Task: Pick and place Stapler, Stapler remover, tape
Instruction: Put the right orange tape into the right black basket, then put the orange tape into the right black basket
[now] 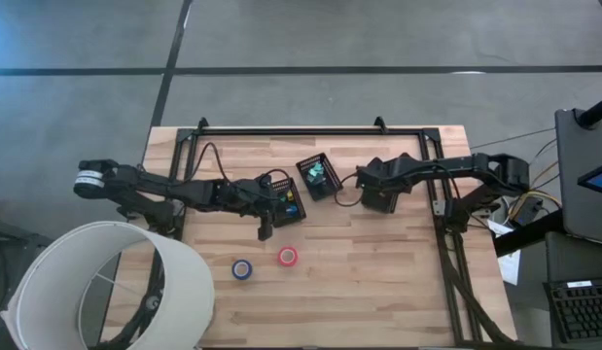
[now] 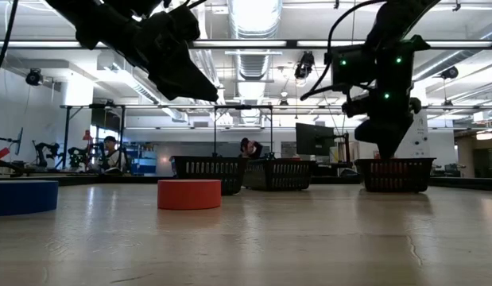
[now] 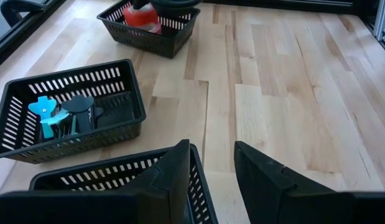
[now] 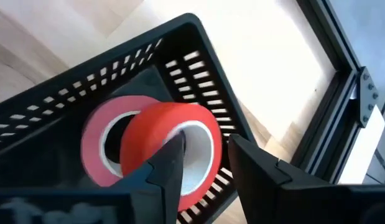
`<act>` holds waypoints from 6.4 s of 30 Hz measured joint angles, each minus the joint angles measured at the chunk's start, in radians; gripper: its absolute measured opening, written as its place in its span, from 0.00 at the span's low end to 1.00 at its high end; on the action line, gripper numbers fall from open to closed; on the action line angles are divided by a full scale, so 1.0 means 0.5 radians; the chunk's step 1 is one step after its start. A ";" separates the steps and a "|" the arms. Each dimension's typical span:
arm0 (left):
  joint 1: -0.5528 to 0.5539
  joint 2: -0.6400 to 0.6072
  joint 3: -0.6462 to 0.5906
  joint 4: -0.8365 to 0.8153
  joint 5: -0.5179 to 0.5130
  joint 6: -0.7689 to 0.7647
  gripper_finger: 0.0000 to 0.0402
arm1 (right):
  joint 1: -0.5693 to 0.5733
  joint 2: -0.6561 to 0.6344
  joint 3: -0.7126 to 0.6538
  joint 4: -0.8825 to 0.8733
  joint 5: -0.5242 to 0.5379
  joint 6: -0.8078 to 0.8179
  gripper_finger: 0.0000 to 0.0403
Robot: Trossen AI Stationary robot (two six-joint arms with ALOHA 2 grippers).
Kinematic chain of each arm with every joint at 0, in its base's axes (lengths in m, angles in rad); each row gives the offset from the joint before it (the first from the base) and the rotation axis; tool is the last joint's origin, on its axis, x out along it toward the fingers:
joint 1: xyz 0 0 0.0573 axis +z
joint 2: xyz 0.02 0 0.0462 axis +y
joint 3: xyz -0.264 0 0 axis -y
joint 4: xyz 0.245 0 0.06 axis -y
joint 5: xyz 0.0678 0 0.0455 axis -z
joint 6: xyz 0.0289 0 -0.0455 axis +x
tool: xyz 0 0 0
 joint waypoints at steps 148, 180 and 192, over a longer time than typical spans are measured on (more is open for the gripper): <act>-0.641 0.745 0.610 0.292 -1.938 0.761 0.13 | 0.879 0.005 0.092 1.975 -0.267 0.243 0.41; -0.650 0.745 0.600 0.469 -1.904 0.802 0.18 | 0.876 0.005 0.092 2.025 -0.267 0.150 0.27; -0.646 0.744 0.597 0.446 -1.894 0.802 0.24 | 0.876 0.006 0.091 1.922 -0.280 0.151 0.27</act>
